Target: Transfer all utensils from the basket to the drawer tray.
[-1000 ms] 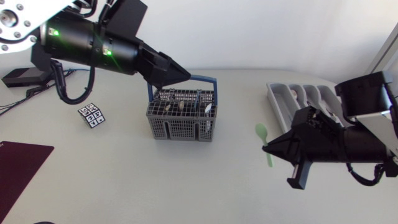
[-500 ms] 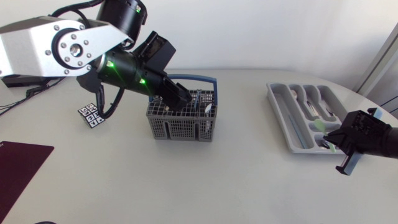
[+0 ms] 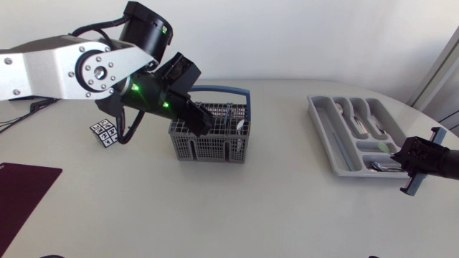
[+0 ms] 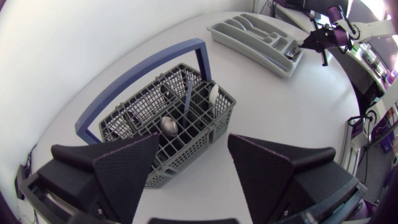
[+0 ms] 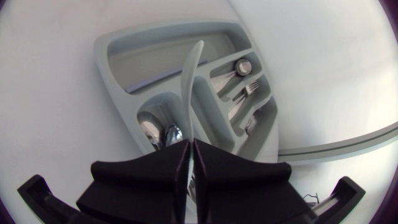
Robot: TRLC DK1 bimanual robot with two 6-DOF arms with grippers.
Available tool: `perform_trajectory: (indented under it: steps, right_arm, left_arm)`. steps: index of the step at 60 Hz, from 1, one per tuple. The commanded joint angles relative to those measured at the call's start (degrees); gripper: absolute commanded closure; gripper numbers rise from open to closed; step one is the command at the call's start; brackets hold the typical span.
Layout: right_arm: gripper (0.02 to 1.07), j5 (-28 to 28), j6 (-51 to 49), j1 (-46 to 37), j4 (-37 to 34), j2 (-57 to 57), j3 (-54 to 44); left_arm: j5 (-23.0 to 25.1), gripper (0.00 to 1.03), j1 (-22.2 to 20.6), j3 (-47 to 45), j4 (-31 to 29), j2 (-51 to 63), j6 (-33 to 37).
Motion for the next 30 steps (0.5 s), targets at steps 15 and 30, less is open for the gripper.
perform_trajectory:
  steps: [15, 30]
  right_arm:
    - [1.01, 4.9, -7.7, -1.8, 11.8, 11.7, 3.2]
    - [0.5, 5.7, -10.0, -2.8, 17.1, 13.0, 1.8]
  left_arm:
    - [-1.5, 0.26, 0.6, -1.3, 0.5, 1.2, 1.1]
    - [-2.5, 0.26, 1.7, -1.2, 0.2, 1.1, 0.6]
